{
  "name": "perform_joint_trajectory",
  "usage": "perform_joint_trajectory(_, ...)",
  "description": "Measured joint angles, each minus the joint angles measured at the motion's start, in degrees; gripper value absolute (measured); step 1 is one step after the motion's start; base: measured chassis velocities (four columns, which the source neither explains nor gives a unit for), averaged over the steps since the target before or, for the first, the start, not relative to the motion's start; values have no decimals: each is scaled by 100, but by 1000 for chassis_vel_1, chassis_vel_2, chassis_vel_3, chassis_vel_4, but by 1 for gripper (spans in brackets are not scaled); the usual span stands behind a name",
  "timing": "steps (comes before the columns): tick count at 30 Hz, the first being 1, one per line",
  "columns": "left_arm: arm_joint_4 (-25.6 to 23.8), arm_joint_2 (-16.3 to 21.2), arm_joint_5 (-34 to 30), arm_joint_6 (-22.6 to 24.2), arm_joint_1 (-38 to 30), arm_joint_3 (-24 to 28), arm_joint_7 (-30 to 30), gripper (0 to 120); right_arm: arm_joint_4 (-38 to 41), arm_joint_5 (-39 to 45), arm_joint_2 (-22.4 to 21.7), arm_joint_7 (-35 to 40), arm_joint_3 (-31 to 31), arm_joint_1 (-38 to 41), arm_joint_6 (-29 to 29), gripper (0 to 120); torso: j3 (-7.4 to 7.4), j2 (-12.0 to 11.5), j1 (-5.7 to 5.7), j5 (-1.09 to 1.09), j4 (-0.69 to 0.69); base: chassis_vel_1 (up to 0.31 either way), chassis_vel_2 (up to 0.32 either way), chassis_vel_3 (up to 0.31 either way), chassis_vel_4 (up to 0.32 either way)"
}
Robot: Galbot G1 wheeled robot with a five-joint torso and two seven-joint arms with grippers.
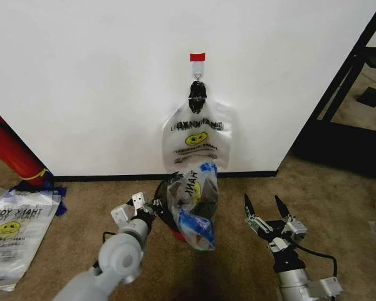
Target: Pick up the garbage bag from the wall and place it over the trash bin.
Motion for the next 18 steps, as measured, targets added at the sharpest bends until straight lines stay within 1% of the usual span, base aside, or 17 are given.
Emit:
perform_joint_trajectory(2,161,-73,344,-6,3,72,-9,1,30,-1,-1,24,14,-42,14,100,0,0,0,-1,0,0,0,0,0)
perform_joint_trajectory(4,177,-76,379,-6,4,78,-9,1,33,-1,-1,26,14,-45,15,100,0,0,0,-1,0,0,0,0,0)
perform_joint_trajectory(5,262,-85,567,-6,3,115,-13,1,44,-8,1,34,15,-62,23,100,0,0,0,-1,1,0,0,0,0)
perform_joint_trajectory(6,297,-88,612,0,-2,135,-19,1,44,-20,5,35,11,-69,32,100,0,0,0,-1,2,0,0,0,0)
perform_joint_trajectory(7,328,-95,622,11,-19,154,-27,1,40,-48,21,35,-3,-79,52,100,0,0,0,0,3,0,0,0,0)
perform_joint_trajectory(10,443,-135,626,17,-43,223,-26,1,-19,-121,69,35,-48,-111,113,100,0,0,0,-1,-1,0,0,0,0)
perform_joint_trajectory(14,581,-193,567,-8,-62,253,-53,1,-40,-159,131,35,-72,-137,146,100,-1,0,0,1,3,0,0,0,0)
perform_joint_trajectory(18,634,-221,515,-9,-76,258,-76,1,-40,-175,148,35,-79,-148,154,100,-1,1,0,1,1,0,0,0,0)
